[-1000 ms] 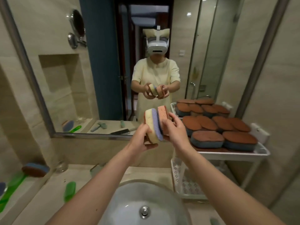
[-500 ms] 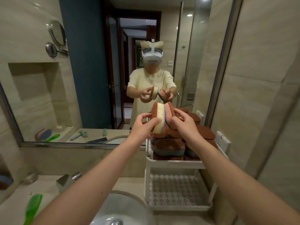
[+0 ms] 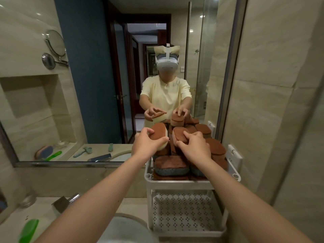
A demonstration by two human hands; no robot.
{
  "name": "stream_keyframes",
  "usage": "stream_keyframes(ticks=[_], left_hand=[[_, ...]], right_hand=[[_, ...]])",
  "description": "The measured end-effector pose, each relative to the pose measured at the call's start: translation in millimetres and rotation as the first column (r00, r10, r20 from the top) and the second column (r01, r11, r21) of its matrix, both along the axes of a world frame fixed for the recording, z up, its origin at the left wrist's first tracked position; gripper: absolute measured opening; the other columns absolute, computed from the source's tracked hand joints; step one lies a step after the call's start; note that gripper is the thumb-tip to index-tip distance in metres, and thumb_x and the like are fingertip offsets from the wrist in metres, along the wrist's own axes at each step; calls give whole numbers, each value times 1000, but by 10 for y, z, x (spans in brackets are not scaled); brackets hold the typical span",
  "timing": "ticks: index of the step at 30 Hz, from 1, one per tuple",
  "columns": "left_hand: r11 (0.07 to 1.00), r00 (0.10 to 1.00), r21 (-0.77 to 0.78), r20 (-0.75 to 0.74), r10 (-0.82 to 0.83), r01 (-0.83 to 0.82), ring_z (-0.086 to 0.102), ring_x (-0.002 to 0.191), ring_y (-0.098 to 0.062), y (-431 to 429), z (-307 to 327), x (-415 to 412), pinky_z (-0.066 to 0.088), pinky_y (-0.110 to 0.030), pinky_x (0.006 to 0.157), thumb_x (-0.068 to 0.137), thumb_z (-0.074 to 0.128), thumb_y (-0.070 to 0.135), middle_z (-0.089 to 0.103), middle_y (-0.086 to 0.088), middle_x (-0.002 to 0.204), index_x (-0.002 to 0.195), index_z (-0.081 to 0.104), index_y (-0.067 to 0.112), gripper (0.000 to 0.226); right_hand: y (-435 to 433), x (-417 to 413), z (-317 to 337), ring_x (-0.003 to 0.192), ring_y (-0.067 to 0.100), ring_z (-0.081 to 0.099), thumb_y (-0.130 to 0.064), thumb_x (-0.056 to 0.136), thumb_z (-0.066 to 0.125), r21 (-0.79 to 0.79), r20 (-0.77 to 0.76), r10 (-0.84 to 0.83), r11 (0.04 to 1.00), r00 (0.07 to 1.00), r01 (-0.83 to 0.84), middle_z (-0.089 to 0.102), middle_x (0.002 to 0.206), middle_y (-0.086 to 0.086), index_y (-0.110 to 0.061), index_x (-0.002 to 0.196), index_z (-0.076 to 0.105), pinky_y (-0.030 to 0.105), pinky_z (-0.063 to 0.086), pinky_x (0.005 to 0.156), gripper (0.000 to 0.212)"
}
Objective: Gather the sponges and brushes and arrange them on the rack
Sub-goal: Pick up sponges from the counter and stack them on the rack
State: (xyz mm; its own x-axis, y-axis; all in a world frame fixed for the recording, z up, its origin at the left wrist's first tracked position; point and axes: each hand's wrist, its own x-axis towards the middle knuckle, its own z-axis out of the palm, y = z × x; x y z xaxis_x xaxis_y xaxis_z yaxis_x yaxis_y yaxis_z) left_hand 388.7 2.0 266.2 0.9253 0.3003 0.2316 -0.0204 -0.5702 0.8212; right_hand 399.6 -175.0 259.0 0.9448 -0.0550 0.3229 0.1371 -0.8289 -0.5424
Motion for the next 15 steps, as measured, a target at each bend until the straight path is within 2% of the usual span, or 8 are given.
stream_keyframes(ticks=[4, 8, 15], left_hand=[[992, 999, 121, -2, 36, -36, 58, 91, -16, -52, -41, 92, 55, -38, 81, 52, 68, 76, 45, 4, 113, 106, 46, 38, 70], [980, 998, 194, -18, 53, -48, 58, 96, -19, -136, -41, 155, 54, -38, 82, 54, 66, 76, 45, 2, 115, 105, 46, 36, 68], [960, 997, 274, -39, 67, -54, 57, 100, -20, -153, -124, 180, 53, -37, 83, 59, 66, 76, 41, 1, 118, 111, 49, 30, 72]], right_hand=[[13, 48, -38, 120, 28, 49, -61, 86, 53, -102, 51, -41, 994, 998, 46, 46, 129, 4, -30, 140, 48, 43, 33, 101, 63], [48, 78, -59, 121, 27, 49, -63, 85, 53, -121, 46, -51, 991, 998, 56, 47, 130, 4, -29, 140, 48, 43, 32, 101, 65], [82, 87, -135, 130, 26, 42, -64, 84, 51, -199, 4, -62, 978, 998, 61, 46, 136, 4, -33, 141, 46, 50, 22, 111, 65]])
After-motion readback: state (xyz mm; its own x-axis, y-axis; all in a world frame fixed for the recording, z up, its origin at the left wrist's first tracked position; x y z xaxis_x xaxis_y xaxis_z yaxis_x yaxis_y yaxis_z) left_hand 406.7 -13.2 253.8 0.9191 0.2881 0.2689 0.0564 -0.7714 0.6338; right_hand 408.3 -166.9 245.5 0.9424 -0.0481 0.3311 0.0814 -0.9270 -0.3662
